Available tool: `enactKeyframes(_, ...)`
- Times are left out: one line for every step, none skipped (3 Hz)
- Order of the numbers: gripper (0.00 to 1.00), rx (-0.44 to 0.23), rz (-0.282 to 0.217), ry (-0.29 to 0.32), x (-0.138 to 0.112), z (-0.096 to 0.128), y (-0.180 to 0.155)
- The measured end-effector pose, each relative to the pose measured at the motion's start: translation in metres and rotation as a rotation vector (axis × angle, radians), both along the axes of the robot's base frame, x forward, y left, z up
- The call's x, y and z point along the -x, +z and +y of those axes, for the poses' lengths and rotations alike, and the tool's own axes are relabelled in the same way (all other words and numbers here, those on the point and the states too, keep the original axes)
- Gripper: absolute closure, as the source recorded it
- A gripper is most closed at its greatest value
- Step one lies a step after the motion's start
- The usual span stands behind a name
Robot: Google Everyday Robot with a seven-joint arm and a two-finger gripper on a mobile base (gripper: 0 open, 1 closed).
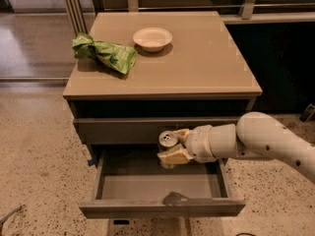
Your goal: Pick green can from middle drawer and place on counter
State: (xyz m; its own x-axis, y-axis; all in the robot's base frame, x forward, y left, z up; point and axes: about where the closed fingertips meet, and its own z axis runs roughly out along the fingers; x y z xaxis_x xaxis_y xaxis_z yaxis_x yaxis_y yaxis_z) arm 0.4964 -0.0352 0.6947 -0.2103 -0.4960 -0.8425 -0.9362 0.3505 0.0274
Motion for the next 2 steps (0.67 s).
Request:
enactKeyframes(1.00,0.012,-0.015,0.004,0.000,0.001,0.003)
enactKeyframes(1.00,-0.009,0.001,0.011,-0.002,0.001,0.016)
